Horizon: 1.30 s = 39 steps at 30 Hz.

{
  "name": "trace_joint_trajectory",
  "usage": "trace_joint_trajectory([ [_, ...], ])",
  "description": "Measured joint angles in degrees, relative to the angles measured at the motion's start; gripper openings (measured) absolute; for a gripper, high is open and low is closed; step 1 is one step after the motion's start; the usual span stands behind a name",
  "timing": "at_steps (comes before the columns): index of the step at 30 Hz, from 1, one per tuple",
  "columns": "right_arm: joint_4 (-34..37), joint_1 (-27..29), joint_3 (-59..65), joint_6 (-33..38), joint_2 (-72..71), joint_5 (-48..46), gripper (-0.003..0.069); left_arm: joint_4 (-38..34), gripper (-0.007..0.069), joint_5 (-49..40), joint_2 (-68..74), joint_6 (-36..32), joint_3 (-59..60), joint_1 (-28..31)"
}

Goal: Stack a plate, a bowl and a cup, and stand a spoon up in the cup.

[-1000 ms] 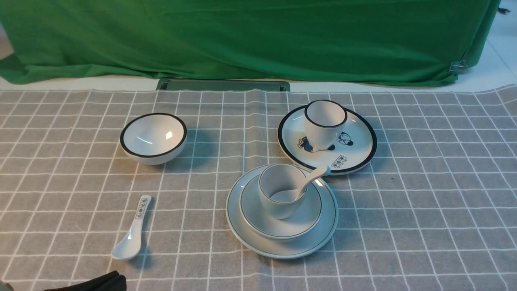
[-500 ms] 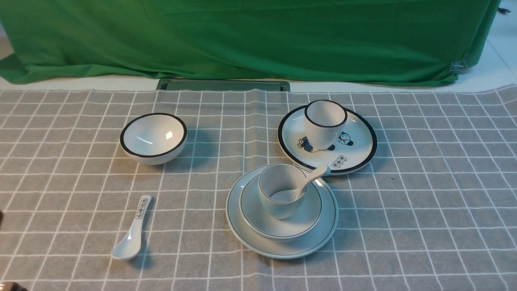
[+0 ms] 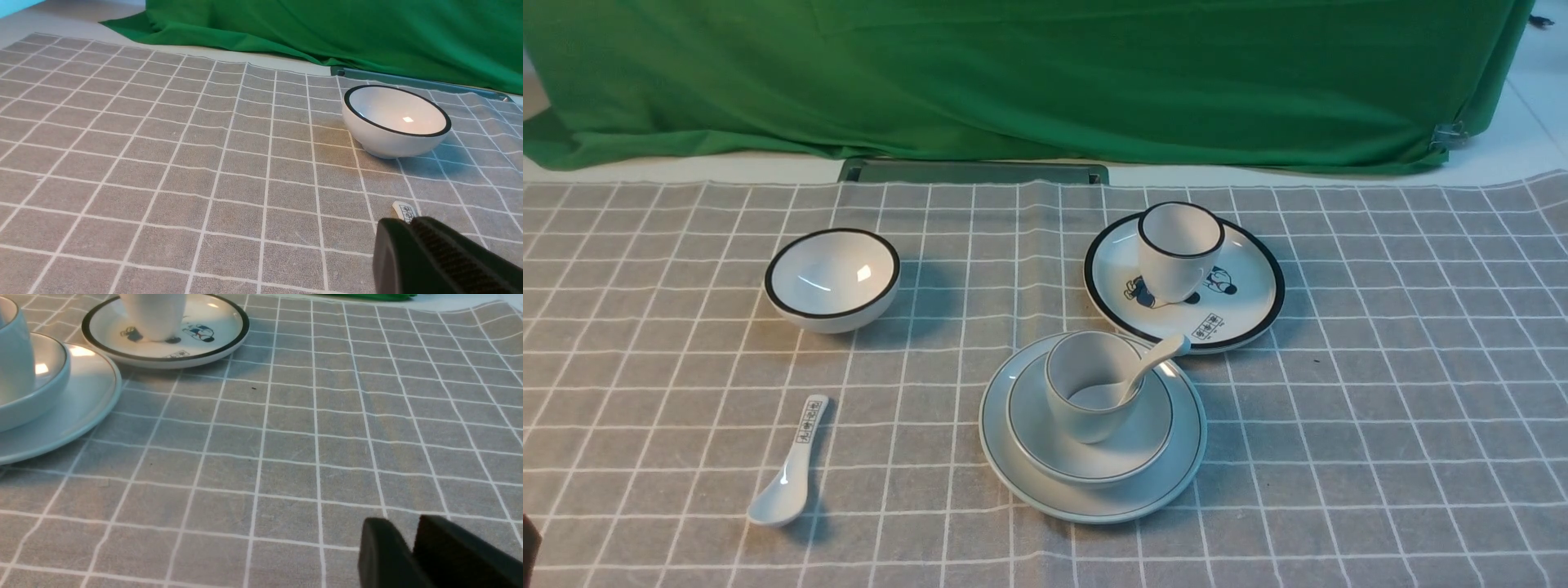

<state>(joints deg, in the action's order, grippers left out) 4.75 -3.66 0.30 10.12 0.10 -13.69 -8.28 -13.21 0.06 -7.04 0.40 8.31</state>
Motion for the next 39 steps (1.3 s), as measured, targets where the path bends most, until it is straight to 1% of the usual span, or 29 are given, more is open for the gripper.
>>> trace_joint_trajectory([
  [16,0.0,0.0,0.0,0.1,0.0,0.0,0.0211,0.0,0.0013,0.0,0.0,0.0,0.0,0.0],
  [39,0.0,0.0,0.0,0.1,0.0,0.0,0.0235,0.1,0.0013,0.0,0.0,-0.1,0.0,0.0],
])
